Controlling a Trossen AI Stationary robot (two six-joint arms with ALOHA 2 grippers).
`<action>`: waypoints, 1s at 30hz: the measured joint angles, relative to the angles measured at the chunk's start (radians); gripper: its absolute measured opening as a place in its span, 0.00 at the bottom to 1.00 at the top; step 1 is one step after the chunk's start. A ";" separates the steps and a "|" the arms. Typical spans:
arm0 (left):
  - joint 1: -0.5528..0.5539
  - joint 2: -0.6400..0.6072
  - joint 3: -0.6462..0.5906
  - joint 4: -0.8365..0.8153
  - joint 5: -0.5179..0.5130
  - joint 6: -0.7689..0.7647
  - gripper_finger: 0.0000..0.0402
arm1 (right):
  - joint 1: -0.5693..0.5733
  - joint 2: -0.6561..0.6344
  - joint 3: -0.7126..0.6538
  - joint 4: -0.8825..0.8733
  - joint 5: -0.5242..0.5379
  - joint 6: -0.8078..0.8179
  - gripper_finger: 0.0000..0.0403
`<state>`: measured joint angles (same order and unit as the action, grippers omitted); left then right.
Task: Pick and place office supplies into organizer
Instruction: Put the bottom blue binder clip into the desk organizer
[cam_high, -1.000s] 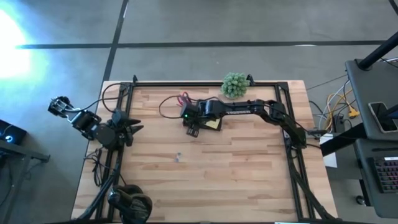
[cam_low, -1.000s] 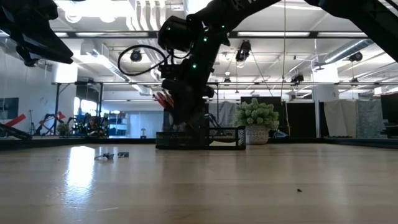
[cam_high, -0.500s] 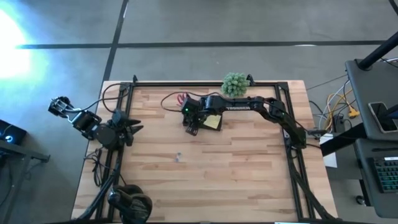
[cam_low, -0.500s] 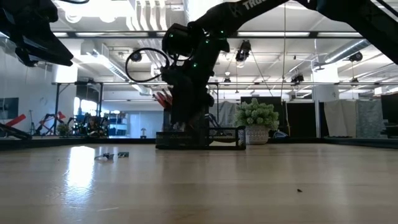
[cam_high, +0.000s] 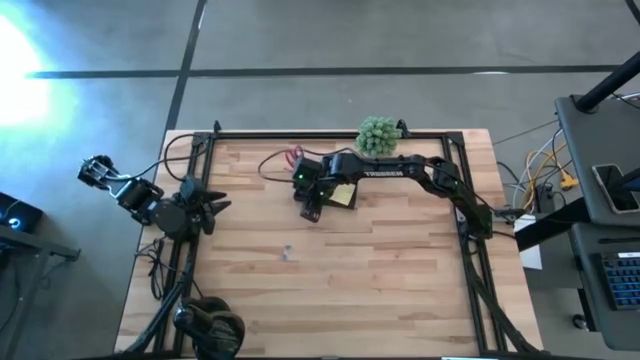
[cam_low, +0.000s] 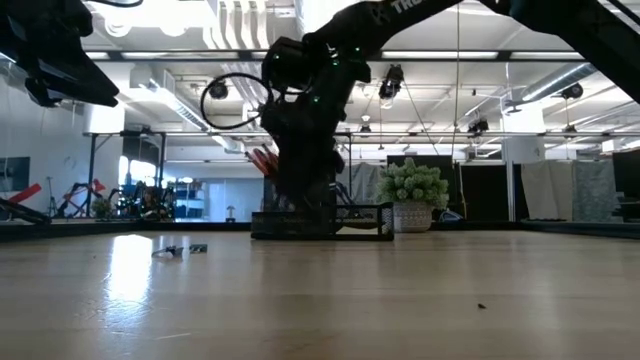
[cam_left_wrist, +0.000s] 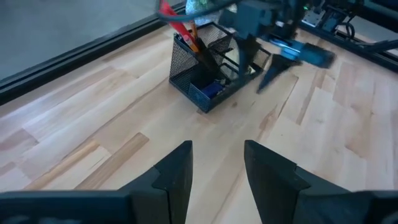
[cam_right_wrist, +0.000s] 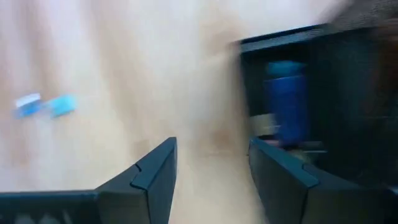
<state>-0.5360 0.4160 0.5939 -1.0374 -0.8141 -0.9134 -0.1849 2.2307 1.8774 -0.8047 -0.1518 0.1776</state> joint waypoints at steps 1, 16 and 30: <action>0.000 0.000 -0.002 0.000 -0.003 0.000 0.32 | 0.001 0.000 0.000 0.003 -0.021 -0.005 0.46; 0.000 -0.002 -0.013 0.007 -0.003 0.001 0.32 | 0.016 -0.039 0.032 0.040 -0.123 -0.171 0.46; 0.000 -0.003 -0.014 0.006 -0.002 0.001 0.32 | 0.028 -0.033 0.031 0.151 -0.424 -0.050 0.46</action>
<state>-0.5359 0.4133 0.5797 -1.0309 -0.8165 -0.9123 -0.1569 2.1979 1.9086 -0.6535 -0.5758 0.1280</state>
